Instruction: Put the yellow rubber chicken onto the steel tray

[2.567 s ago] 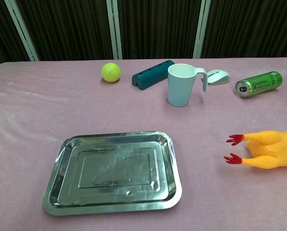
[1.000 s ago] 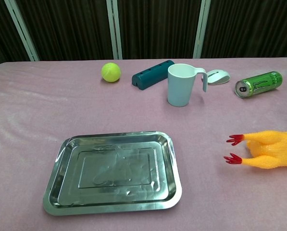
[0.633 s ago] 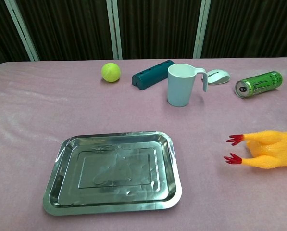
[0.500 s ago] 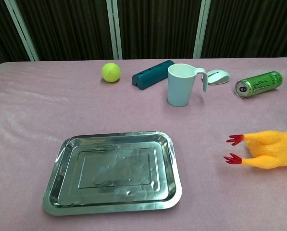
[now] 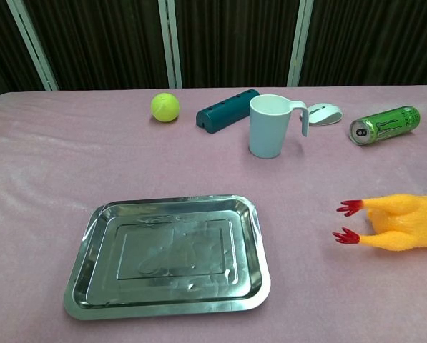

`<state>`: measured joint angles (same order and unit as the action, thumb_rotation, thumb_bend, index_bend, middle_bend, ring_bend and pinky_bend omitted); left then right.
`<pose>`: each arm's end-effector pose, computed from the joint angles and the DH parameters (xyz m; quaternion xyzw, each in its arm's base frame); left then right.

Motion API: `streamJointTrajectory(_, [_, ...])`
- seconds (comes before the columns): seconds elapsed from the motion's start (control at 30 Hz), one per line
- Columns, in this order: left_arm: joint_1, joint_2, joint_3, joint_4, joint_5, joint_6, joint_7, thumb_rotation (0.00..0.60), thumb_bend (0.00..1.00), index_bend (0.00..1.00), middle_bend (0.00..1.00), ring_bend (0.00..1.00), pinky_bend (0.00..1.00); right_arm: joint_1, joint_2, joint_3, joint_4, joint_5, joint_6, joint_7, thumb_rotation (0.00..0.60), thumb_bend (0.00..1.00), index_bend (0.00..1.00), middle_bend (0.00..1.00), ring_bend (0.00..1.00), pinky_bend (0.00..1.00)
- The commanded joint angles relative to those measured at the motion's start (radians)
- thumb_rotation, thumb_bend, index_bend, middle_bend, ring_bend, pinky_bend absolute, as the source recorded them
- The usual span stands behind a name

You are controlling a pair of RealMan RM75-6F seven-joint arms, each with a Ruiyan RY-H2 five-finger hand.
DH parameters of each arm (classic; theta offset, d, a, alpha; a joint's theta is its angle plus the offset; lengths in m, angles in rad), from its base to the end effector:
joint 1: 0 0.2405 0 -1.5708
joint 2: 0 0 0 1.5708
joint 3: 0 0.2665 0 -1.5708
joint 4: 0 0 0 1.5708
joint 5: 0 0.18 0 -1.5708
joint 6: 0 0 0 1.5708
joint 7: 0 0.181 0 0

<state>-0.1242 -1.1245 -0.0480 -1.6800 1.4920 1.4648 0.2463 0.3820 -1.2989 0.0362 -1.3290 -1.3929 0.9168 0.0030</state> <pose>-0.2900 0.2265 0.1802 -0.6375 -0.3303 -0.3421 0.6062 -0.3333 -0.2969 0.0770 0.7194 -0.4462 0.2366 0.4769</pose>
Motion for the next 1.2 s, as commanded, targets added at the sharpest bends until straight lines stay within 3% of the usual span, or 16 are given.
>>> streamJointTrajectory(0.03, [0.000,-0.001,0.000,0.002,-0.002,0.000,-0.002,0.600,0.00,0.00,0.00,0.00,0.00,0.005,-0.006,-0.001,0.009,-0.005,0.002,0.013,0.600,0.31,0.51,0.45,0.39,0.46])
streamJointTrajectory(0.43, [-0.002,-0.002,0.001,0.009,-0.007,-0.006,-0.010,0.600,0.00,0.00,0.00,0.00,0.00,0.017,-0.021,-0.008,0.023,-0.019,0.015,0.045,0.600,0.44,0.64,0.54,0.49,0.60])
streamJointTrajectory(0.7, [-0.009,-0.001,0.005,0.017,0.011,-0.009,-0.035,0.600,0.00,0.00,0.00,0.00,0.00,0.016,-0.026,-0.015,0.031,-0.053,0.049,0.126,0.600,0.65,0.86,0.68,0.66,0.79])
streamJointTrajectory(0.9, [-0.030,0.003,0.012,0.015,0.051,-0.027,-0.061,0.600,0.00,0.00,0.00,0.00,0.00,0.015,0.002,-0.025,0.018,-0.099,0.082,0.268,0.600,0.72,0.97,0.76,0.73,0.86])
streamJointTrajectory(1.2, [-0.072,0.018,0.020,-0.009,0.094,-0.072,-0.090,0.600,0.00,0.00,0.00,0.00,0.00,0.025,0.100,-0.047,-0.028,-0.177,0.124,0.545,0.600,0.78,1.00,0.78,0.75,0.87])
